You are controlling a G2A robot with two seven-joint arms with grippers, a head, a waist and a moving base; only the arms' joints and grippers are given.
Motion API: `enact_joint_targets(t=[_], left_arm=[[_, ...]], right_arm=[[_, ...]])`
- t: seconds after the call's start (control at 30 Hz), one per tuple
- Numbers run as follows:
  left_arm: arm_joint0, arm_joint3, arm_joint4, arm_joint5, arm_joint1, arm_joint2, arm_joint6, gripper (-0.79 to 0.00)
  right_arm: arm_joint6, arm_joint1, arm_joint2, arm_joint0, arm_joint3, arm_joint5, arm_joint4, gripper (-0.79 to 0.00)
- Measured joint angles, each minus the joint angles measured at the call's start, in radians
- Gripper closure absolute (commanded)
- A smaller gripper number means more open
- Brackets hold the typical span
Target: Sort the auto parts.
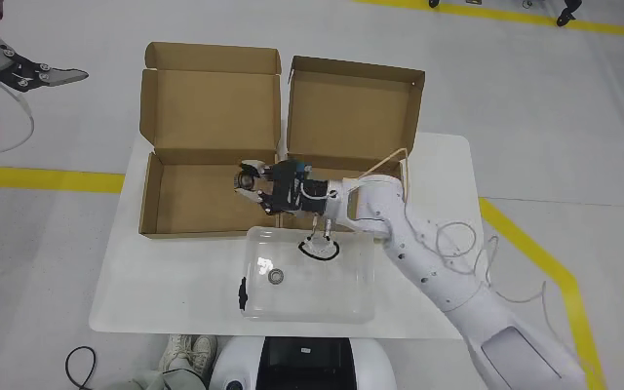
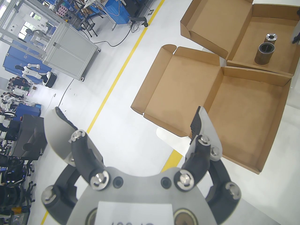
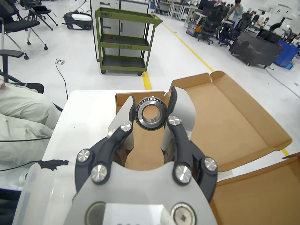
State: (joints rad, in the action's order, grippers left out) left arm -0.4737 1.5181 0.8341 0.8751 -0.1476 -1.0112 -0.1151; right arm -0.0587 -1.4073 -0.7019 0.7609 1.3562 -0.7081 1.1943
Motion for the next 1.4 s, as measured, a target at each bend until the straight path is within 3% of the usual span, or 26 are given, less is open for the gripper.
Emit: enact_joint_targets(t=[0.47,1.23,1.4], left_arm=[[0.000,0.000,0.000,0.000,0.000,0.000,0.000,-0.785],[0.000,0.000,0.000,0.000,0.000,0.000,0.000,-0.785],[0.000,0.000,0.000,0.000,0.000,0.000,0.000,-0.785]], right_arm=[[0.096,-0.146,0.199,-0.152,-0.365,0.084,-0.063,0.000],[0.258,-0.372,0.320,-0.280,-0.780,0.126,-0.138,0.000],[0.263,-0.410,0.322,-0.297,-0.847,0.135,-0.148,-0.191]])
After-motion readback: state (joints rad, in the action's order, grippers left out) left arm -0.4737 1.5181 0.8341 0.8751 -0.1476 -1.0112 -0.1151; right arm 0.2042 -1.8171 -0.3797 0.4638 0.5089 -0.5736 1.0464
